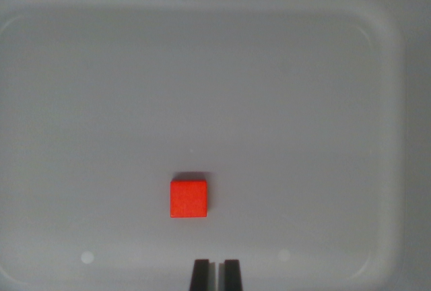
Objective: Reach red block
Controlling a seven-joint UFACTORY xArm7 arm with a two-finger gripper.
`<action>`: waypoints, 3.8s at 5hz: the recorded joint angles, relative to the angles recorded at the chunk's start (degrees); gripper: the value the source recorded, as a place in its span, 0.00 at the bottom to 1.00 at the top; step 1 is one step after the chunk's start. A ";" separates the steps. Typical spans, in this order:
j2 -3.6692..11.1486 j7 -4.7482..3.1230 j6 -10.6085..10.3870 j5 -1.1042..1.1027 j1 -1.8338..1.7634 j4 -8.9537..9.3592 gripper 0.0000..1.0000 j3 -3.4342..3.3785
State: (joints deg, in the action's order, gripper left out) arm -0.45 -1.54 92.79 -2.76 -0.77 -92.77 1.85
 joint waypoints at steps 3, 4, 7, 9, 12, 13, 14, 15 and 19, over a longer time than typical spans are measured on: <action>0.02 0.00 -0.13 0.00 0.00 0.11 0.00 0.00; 0.02 0.00 -0.13 0.00 0.00 0.11 0.00 0.00; 0.24 0.03 -1.29 0.00 -0.02 1.08 0.00 0.01; 0.42 0.05 -2.32 0.00 -0.04 1.93 0.00 0.02; 0.64 0.07 -3.52 -0.01 -0.06 2.94 0.00 0.04; 0.93 0.10 -5.11 -0.01 -0.09 4.26 0.00 0.05; 0.93 0.10 -5.11 -0.01 -0.09 4.26 0.00 0.05; 1.23 0.14 -6.75 -0.01 -0.12 5.63 0.00 0.07; 1.96 0.22 -10.73 -0.02 -0.19 8.95 0.00 0.11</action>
State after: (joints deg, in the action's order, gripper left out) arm 1.50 -1.33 82.06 -2.77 -0.95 -83.82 1.96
